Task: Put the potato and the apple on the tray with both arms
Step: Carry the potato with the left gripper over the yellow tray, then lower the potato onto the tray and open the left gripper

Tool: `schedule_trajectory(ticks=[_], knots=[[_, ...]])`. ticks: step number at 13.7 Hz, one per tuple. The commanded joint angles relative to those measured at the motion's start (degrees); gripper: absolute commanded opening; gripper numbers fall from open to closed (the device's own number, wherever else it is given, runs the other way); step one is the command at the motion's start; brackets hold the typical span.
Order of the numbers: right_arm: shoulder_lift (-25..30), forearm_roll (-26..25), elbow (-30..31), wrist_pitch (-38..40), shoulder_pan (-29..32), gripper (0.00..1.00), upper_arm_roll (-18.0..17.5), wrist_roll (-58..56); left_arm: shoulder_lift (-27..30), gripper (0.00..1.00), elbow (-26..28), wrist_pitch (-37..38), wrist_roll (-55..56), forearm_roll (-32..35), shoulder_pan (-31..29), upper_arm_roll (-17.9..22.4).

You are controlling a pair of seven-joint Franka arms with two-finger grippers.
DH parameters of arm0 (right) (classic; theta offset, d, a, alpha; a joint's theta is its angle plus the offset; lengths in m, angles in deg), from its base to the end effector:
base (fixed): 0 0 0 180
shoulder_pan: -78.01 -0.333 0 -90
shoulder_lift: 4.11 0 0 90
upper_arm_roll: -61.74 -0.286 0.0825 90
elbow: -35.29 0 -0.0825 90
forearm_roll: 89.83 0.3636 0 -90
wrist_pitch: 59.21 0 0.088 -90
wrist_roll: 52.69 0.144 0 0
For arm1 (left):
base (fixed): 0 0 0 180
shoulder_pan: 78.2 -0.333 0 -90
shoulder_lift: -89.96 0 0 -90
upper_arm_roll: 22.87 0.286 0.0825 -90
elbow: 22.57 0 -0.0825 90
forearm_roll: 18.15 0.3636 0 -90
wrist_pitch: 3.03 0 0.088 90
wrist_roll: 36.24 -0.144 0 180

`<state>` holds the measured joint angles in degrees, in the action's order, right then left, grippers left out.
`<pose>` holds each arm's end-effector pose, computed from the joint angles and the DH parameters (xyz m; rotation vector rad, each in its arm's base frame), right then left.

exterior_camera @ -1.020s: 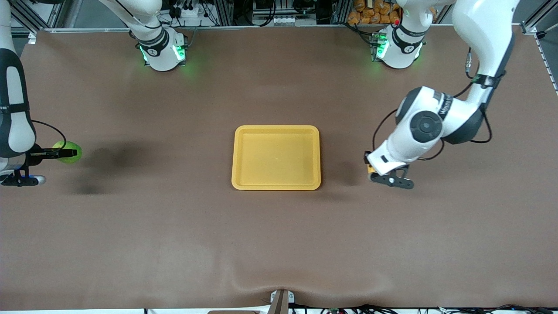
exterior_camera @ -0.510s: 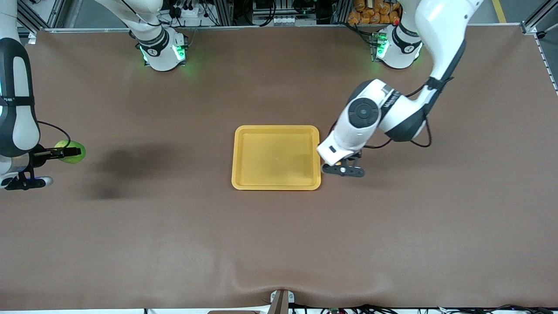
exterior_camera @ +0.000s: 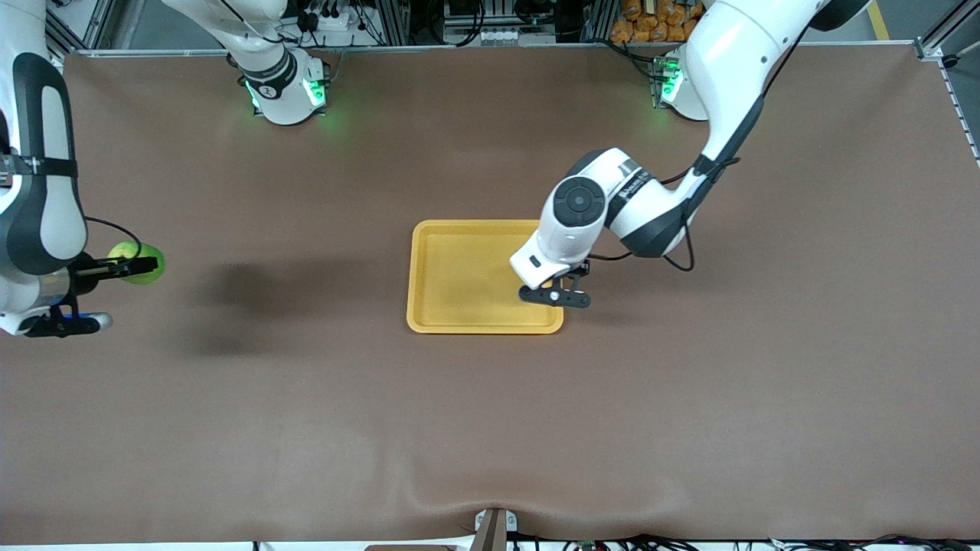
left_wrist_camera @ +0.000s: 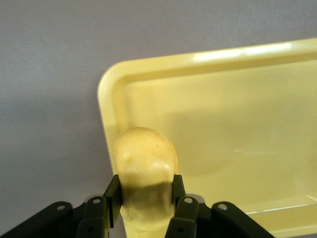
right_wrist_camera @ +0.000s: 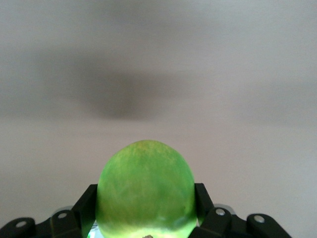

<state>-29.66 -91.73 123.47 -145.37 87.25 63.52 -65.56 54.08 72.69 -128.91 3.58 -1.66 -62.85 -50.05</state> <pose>0.5640 -0.1133 0.3165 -2.9992 -0.0569 0.7346 0.5023 -0.4057 0.2238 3.1101 -0.2232 -0.0556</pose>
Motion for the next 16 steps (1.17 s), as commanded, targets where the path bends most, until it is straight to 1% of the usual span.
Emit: schedule_trajectory(ticks=[1,3,6,8,9,10,12,13,14,15,16], knots=[[1.4,2.7,-0.1,1.9,-0.3,0.07,-1.1,3.5,-4.8,0.01,-4.1,0.8,3.1,4.9,1.9,0.7],[1.9,3.4,-0.1,2.0,-0.4,0.07,-2.3,5.7,-5.1,0.01,-4.1,0.8,3.7,5.9,2.0,0.7],[2.2,3.7,-0.1,2.7,-0.3,0.07,-5.6,11.4,-5.1,0.01,-4.1,0.8,3.9,5.9,2.0,0.7],[2.6,4.9,0.0,2.8,-0.4,0.07,-7.4,15.4,-5.7,0.09,-4.0,0.8,4.2,5.9,2.0,0.7],[2.6,5.6,0.0,2.9,-0.4,0.08,-8.2,17.0,-5.8,0.19,-4.0,0.8,4.7,5.9,2.0,0.6],[2.6,6.1,0.0,2.9,-0.4,0.08,-8.7,18.4,-5.9,0.45,-4.1,0.8,5.1,5.8,2.0,0.7],[2.6,7.1,0.1,2.8,-0.4,0.08,-10.4,21.0,-5.9,0.61,-4.0,0.8,5.4,5.6,2.0,0.7],[2.6,7.2,0.1,2.7,-0.4,0.08,-11.1,23.0,-6.3,0.68,-4.0,0.8,5.4,5.6,2.0,0.7],[2.6,7.2,0.1,2.7,-0.4,0.08,-12.7,25.2,-6.3,0.91,-4.0,0.8,5.4,5.6,2.0,0.7],[2.5,7.3,0.1,2.4,-0.4,0.08,-14.1,27.8,-6.1,1.00,-4.1,0.9,4.9,5.9,1.6,0.7],[2.3,7.7,0.1,2.2,-0.4,0.08,-15.2,30.2,-5.7,1.00,-4.3,0.9,4.7,5.9,1.3,0.7]])
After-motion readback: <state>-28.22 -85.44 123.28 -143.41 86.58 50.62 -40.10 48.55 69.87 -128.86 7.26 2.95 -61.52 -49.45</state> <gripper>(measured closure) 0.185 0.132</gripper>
